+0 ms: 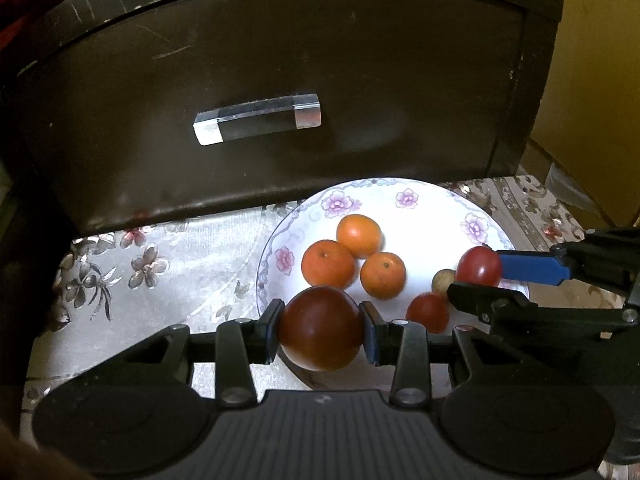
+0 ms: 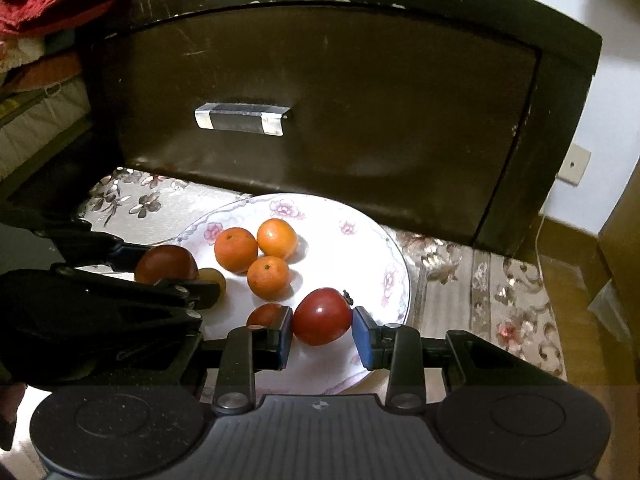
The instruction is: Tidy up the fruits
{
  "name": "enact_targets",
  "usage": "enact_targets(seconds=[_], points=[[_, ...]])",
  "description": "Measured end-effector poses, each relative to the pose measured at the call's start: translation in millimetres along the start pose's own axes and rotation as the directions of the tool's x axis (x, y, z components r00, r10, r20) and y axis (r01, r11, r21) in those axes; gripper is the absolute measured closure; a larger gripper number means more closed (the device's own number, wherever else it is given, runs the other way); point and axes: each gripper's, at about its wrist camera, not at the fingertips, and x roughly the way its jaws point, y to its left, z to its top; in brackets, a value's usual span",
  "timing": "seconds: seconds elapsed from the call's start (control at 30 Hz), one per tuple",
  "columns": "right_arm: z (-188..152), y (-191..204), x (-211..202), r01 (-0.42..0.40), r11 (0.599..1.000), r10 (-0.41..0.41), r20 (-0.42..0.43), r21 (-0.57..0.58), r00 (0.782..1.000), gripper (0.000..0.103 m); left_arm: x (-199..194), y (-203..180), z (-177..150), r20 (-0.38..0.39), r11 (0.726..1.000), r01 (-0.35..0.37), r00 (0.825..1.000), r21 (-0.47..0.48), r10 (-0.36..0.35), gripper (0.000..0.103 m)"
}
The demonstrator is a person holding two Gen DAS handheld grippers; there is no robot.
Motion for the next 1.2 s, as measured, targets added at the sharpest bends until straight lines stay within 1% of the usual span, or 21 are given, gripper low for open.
enact_targets(seconds=[0.33, 0.47, 0.7, 0.9, 1.03, 1.1, 1.13, 1.17, 1.2], points=[[3, 1, 3, 0.009, 1.000, -0.009, 0.024, -0.007, 1.000, 0.071, 0, 2, 2, -0.006, 1.000, -0.016, 1.000, -0.009, 0.016, 0.057], [4, 2, 2, 0.008, 1.000, -0.008, 0.023, 0.002, 1.000, 0.069, -4, 7, 2, 0.003, 0.999, -0.024, 1.000, -0.030, 0.024, 0.050], [6, -2, -4, -0.001, 0.999, 0.000, 0.039, 0.039, 0.999, 0.063, -11, 12, 2, 0.019, 0.999, -0.018, 1.000, -0.048, 0.019, 0.045], [7, -4, -12, -0.017, 0.998, 0.014, 0.054, 0.056, 0.998, 0.062, -22, 18, 2, 0.032, 0.997, -0.021, 0.999, -0.078, 0.024, 0.036], [9, -6, -20, -0.010, 0.997, 0.005, 0.070, 0.077, 0.998, 0.057, -33, 18, -3, 0.040, 0.996, -0.060, 0.997, -0.073, 0.063, 0.029], [8, -8, -24, 0.005, 0.996, -0.011, 0.069, 0.087, 0.998, 0.057, -39, 18, -6, 0.045, 0.995, -0.069, 0.996, -0.076, 0.073, 0.027], [7, -8, -27, 0.008, 0.996, -0.014, 0.066, 0.093, 0.998, 0.057, -44, 18, -8, 0.051, 0.994, -0.074, 0.996, -0.082, 0.079, 0.023], [6, -9, -30, 0.011, 0.995, -0.018, 0.065, 0.099, 0.998, 0.057, -48, 18, -10, 0.059, 0.993, -0.080, 0.995, -0.089, 0.086, 0.018], [5, -10, -33, 0.017, 0.994, -0.024, 0.064, 0.104, 0.998, 0.057, -53, 18, -13, 0.063, 0.992, -0.087, 0.994, -0.092, 0.093, 0.015]])
